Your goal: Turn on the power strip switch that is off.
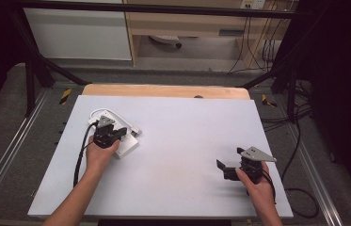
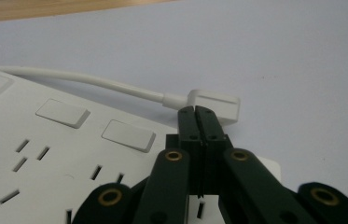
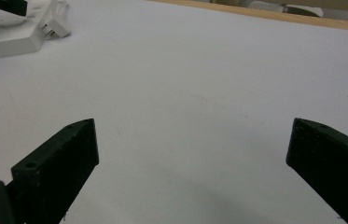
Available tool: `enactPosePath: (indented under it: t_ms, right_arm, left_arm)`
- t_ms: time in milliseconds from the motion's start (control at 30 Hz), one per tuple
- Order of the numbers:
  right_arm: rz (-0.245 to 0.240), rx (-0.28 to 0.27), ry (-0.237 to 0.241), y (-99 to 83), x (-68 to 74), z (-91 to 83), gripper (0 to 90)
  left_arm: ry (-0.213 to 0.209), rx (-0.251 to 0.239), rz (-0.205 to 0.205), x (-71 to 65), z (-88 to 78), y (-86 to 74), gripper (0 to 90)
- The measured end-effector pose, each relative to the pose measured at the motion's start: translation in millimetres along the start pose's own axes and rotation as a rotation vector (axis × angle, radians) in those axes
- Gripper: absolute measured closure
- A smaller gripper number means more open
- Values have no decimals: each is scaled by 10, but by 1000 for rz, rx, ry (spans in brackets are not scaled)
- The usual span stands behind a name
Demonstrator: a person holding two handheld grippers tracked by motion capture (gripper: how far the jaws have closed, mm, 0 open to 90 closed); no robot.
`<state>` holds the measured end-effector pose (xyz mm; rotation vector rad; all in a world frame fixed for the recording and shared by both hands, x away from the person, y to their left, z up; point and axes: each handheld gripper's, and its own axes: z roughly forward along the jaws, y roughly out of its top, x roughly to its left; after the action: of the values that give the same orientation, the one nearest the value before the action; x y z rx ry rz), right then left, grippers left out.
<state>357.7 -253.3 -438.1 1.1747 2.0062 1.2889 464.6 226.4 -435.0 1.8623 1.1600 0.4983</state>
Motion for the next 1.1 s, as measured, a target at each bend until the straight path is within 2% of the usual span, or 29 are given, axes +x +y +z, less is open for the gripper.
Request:
enactPosePath:
  t_ms: [900, 1100]
  right_arm:
    - [1, 1, 2, -1, -3, 2, 28]
    - [1, 1, 2, -1, -4, 2, 27]
  left_arm:
    - [13, 3, -8, 15, 27, -25, 900]
    - [12, -8, -17, 23, 20, -65, 900]
